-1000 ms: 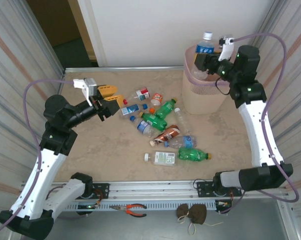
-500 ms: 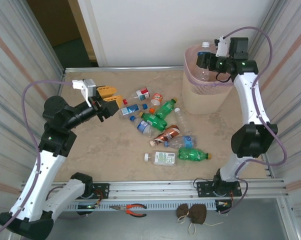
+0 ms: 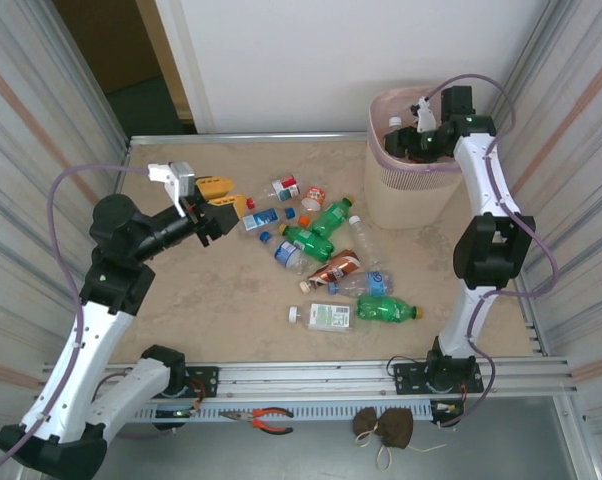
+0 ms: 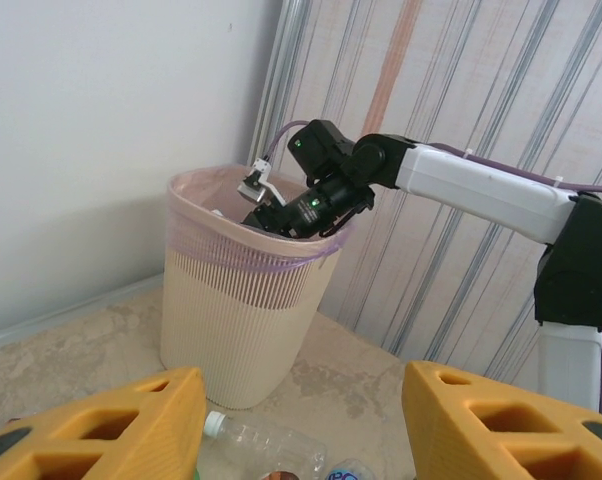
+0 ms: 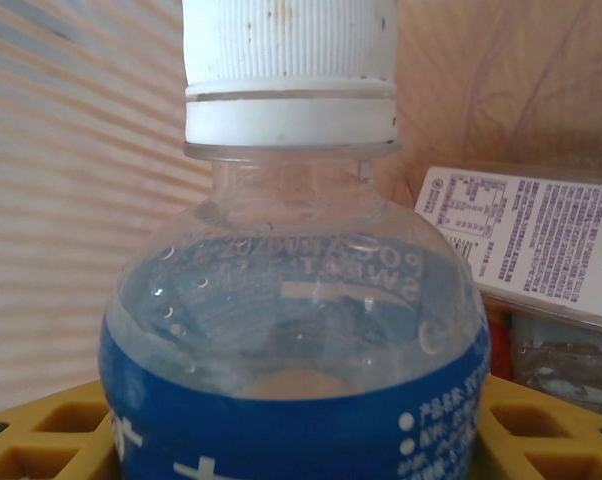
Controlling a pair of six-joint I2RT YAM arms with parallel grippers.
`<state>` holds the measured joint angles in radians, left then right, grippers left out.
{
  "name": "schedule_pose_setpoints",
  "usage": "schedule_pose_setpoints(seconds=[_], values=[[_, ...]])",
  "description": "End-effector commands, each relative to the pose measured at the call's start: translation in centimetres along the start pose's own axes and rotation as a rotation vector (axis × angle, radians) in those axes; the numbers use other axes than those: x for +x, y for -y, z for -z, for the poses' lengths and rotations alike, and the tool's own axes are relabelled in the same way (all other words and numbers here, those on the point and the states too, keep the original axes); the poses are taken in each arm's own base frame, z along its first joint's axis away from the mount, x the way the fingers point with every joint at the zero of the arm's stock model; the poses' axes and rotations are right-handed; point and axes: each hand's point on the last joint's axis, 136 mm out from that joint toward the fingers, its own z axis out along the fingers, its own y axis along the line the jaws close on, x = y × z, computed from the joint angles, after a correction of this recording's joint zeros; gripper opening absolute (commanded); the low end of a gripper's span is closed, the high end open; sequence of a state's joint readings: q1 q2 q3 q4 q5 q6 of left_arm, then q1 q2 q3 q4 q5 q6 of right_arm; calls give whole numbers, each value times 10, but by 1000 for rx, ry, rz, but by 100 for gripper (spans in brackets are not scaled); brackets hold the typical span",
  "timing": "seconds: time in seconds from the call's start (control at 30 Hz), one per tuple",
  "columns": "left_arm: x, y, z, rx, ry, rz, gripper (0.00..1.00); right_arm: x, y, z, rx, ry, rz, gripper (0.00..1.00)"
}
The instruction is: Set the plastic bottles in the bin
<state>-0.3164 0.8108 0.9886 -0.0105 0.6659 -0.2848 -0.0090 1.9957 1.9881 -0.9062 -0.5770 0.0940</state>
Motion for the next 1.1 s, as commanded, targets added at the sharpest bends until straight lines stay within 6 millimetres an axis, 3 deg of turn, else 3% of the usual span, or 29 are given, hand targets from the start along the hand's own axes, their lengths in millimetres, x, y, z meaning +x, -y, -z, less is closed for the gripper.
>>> schedule_pose_setpoints(seconds=[0.0, 0.2, 0.4, 0.83, 1.07], values=[[-1, 3, 3, -1, 14, -8, 55, 13, -6, -9, -50, -73, 1, 57], [1, 1, 3, -9, 12, -3, 54, 28, 7, -32, -51, -152, -30, 62], [0, 0, 3, -12, 14, -7, 55, 26, 5, -28, -45, -154, -32, 72], [2, -2, 2, -17, 5, -6, 55, 2, -14, 32, 11, -14, 14, 80], [20, -17, -3, -74, -76, 7, 55, -11, -28, 72, 63, 91, 60, 80]])
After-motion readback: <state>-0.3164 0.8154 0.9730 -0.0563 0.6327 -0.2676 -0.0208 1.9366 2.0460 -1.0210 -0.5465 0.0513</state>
